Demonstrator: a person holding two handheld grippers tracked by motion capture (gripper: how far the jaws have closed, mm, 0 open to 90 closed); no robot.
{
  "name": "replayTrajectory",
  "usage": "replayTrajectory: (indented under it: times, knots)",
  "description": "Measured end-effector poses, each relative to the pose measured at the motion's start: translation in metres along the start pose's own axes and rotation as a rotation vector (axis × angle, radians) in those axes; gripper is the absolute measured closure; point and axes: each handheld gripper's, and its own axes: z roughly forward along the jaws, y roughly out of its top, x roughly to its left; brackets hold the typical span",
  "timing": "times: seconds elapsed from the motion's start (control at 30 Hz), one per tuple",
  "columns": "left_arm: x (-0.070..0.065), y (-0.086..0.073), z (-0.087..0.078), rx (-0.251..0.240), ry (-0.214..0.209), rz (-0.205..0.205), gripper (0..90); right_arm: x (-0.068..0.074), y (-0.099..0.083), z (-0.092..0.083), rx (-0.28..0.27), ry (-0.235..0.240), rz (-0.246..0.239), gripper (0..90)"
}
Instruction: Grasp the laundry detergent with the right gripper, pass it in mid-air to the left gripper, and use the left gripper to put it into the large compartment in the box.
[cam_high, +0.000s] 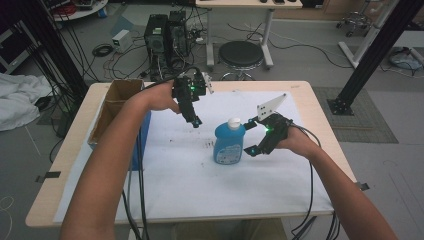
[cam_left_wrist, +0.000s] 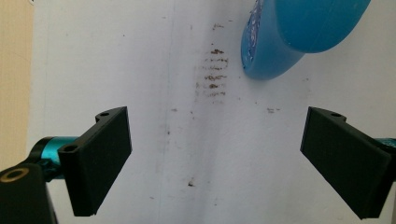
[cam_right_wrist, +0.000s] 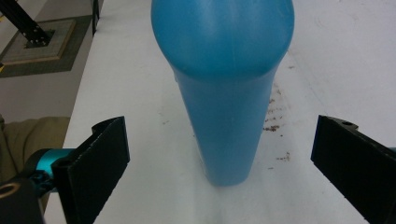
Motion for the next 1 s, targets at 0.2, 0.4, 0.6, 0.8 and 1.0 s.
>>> replayTrajectory:
  times: [0.2, 0.4, 0.6, 0.8, 1.0]
  knots:
    - [0.001, -0.001, 0.000, 0.003, 0.002, -0.003, 8.8, -0.003, -0.002, 0.006, -0.038, -0.002, 0.012, 3.3]
    - [0.002, -0.001, 0.001, 0.001, 0.005, -0.010, 8.8, -0.004, -0.003, 0.012, -0.057, 0.007, 0.017, 3.3]
    - [0.002, -0.001, 0.002, -0.002, 0.002, -0.016, 8.8, -0.004, -0.003, 0.021, -0.081, 0.016, 0.027, 3.3]
    - [0.003, -0.002, 0.002, 0.000, 0.006, -0.012, 8.8, -0.005, -0.003, 0.031, -0.095, 0.024, 0.031, 3.3]
    - [0.004, -0.003, 0.002, 0.000, 0.008, -0.019, 8.8, -0.004, -0.003, 0.039, -0.120, 0.028, 0.033, 3.3]
